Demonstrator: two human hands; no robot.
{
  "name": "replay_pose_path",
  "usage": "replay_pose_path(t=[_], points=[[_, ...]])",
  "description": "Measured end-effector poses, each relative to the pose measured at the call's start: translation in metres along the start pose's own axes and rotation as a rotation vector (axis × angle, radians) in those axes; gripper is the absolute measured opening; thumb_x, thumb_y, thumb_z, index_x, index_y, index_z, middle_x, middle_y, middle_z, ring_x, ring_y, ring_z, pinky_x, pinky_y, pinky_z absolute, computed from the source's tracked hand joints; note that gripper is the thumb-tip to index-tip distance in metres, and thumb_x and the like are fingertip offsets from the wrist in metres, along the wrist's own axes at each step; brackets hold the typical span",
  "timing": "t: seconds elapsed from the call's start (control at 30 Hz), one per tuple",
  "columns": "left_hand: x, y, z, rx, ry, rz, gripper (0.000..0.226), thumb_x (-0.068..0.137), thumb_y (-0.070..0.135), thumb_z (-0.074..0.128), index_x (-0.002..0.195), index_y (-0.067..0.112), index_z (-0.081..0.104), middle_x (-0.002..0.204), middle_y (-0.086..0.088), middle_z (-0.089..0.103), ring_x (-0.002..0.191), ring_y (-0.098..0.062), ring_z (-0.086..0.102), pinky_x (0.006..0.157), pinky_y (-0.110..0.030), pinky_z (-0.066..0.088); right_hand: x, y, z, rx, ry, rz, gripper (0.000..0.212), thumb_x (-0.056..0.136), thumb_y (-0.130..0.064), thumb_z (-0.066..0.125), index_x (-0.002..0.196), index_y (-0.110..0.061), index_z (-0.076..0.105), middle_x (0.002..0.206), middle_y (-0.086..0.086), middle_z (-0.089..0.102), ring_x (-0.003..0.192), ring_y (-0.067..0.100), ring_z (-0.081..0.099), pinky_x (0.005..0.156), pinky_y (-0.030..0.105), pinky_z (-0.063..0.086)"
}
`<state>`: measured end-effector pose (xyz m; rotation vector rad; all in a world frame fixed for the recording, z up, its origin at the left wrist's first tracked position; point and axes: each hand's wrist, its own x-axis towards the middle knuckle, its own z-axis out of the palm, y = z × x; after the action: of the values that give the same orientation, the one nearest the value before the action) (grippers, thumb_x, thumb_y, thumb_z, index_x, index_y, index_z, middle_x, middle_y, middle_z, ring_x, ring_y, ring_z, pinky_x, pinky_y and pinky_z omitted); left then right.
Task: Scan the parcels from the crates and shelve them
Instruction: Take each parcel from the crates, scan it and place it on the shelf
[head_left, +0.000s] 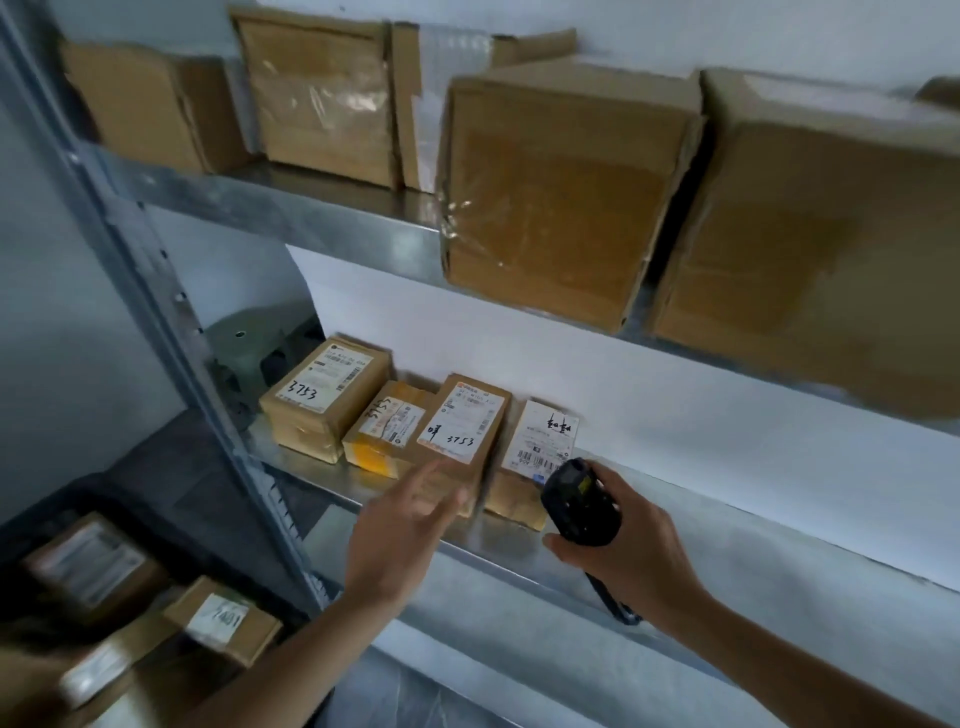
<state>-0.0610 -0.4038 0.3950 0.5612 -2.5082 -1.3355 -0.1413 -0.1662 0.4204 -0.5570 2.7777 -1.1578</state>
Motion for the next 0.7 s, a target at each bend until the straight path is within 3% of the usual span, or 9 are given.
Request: replay_pose_path(t=[0.07,0.17,0.27,0.33,0.4,0.5,0.57,0.7], points=[[-0.011,-0.010,-0.022,0.016,0.041,0.000,0.050,0.091,0.064,0.056,0.134,0.037,0.057,0.103,0.024,0.071,0.096,0.003,0.067,0.086,-0.026,0.056,-0.004,-0.019,0.010,-0.012,-0.059,-0.049,0.075,0.064,-0.036,0.092,0.119,-0.060,0.048,0.099,-0.028,0.066,0.093,-0.004,0.065,0.077,0.016,0.056],[-0.027,-0.040,-0.061,0.064,0.104,-0.030,0.054,0.090,0.063,0.059,0.136,0.036,0.056,0.133,0.020,0.061,0.123,-0.003,0.057,0.103,-0.030,0.048,-0.004,-0.054,0.045,-0.038,-0.153,-0.124,0.070,0.060,-0.049,0.089,0.120,-0.054,0.054,0.104,-0.029,0.066,0.099,-0.005,0.063,0.081,0.019,0.055],[-0.044,-0.080,-0.102,0.130,0.157,-0.073,0.058,0.089,0.064,0.060,0.141,0.039,0.051,0.145,0.018,0.051,0.135,-0.007,0.048,0.110,-0.034,0.044,-0.004,-0.094,0.097,-0.060,-0.237,-0.178,0.079,0.058,-0.055,0.088,0.128,-0.048,0.052,0.107,-0.027,0.065,0.099,-0.006,0.061,0.082,0.023,0.053],[-0.059,-0.107,-0.134,0.192,0.192,-0.132,0.064,0.089,0.065,0.058,0.145,0.037,0.047,0.152,0.013,0.046,0.140,-0.010,0.043,0.112,-0.037,0.042,-0.006,-0.119,0.138,-0.073,-0.307,-0.184,0.074,0.057,-0.053,0.089,0.122,-0.044,0.055,0.104,-0.022,0.067,0.097,-0.002,0.063,0.081,0.025,0.054],[-0.078,-0.136,-0.168,0.225,0.227,-0.192,0.069,0.087,0.068,0.056,0.147,0.035,0.045,0.152,0.012,0.046,0.139,-0.012,0.045,0.111,-0.037,0.044,-0.009,-0.143,0.178,-0.091,-0.367,-0.191,0.067,0.054,-0.056,0.087,0.112,-0.042,0.057,0.100,-0.020,0.068,0.095,0.003,0.065,0.081,0.031,0.057],[-0.106,-0.176,-0.216,0.252,0.274,-0.306,0.071,0.085,0.074,0.053,0.145,0.039,0.044,0.148,0.016,0.049,0.133,-0.010,0.051,0.099,-0.033,0.048,-0.019,-0.182,0.230,-0.139,-0.472,-0.220,0.067,0.058,-0.056,0.088,0.116,-0.042,0.059,0.104,-0.021,0.068,0.099,0.005,0.064,0.085,0.034,0.056],[-0.122,-0.203,-0.246,0.264,0.320,-0.408,0.067,0.086,0.071,0.056,0.144,0.039,0.045,0.144,0.014,0.053,0.128,-0.014,0.055,0.090,-0.031,0.047,-0.027,-0.205,0.261,-0.167,-0.513,-0.247,0.066,0.060,-0.055,0.088,0.117,-0.040,0.059,0.106,-0.021,0.068,0.101,0.007,0.064,0.086,0.034,0.056],[-0.151,-0.243,-0.284,0.228,0.391,-0.499,0.056,0.088,0.061,0.061,0.139,0.041,0.049,0.133,0.010,0.060,0.118,-0.019,0.060,0.088,-0.036,0.052,-0.037,-0.238,0.316,-0.203,-0.563,-0.283,0.072,0.058,-0.064,0.086,0.120,-0.041,0.058,0.114,-0.022,0.067,0.109,0.007,0.064,0.092,0.039,0.057]])
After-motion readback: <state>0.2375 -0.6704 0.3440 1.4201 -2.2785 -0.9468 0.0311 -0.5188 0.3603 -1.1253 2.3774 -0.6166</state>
